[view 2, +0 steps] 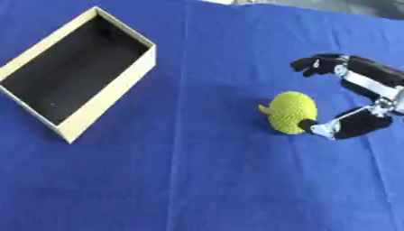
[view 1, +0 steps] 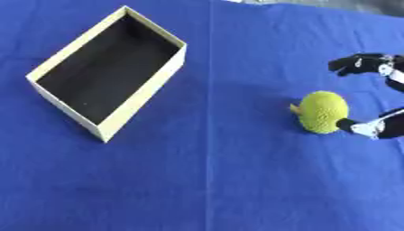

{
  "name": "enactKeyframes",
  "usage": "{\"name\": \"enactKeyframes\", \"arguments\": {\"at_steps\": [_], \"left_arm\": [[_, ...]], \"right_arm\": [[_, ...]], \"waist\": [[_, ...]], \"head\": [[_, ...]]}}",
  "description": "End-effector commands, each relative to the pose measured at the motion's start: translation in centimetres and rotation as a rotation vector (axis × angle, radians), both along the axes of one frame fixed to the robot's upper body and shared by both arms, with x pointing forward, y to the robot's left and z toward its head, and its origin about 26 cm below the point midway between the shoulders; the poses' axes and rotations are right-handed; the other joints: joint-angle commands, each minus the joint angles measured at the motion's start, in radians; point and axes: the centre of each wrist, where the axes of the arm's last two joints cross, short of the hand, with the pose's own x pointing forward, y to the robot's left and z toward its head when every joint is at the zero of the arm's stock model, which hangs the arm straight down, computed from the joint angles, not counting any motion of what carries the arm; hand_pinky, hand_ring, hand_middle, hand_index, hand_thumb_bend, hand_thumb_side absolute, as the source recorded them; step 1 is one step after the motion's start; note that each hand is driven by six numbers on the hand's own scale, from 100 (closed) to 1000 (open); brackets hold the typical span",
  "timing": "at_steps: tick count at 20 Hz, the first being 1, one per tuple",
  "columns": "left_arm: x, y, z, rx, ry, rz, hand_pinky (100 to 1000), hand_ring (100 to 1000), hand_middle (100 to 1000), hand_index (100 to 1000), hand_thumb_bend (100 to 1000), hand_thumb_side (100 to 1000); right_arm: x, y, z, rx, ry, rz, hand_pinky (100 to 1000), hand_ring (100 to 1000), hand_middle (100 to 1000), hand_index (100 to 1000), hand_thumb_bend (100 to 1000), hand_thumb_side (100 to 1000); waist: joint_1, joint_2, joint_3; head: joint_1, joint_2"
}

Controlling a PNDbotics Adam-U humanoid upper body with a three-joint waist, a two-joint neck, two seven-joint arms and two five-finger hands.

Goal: Pick up objects on the table and place them in the box.

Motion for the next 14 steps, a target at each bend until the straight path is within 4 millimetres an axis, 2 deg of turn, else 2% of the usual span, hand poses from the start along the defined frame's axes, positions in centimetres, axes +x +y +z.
{"name": "enactKeyframes", "arguments": {"at_steps": [1, 14], "left_arm": [[-0.43, -0.12, 0.86, 0.022, -0.031, -0.005, 660, 598, 512, 653, 100, 308], [-0.41, -0.19, 0.89, 0.024, -0.029, -0.013, 660, 597, 511, 652, 100, 314]], "right_arm": [[-0.11, 0.26, 1.18, -0.053, -0.005, -0.007, 913, 876, 877, 963, 433, 100], [0.04, 0.63, 1.04, -0.069, 0.013, -0.099, 910, 879, 876, 957, 444, 102]], "waist": [[0.005, -0.016, 0.001], [0.007, -0.009, 0.007]], "head": [[-0.006, -0.006], [-0.008, -0.013]]}}
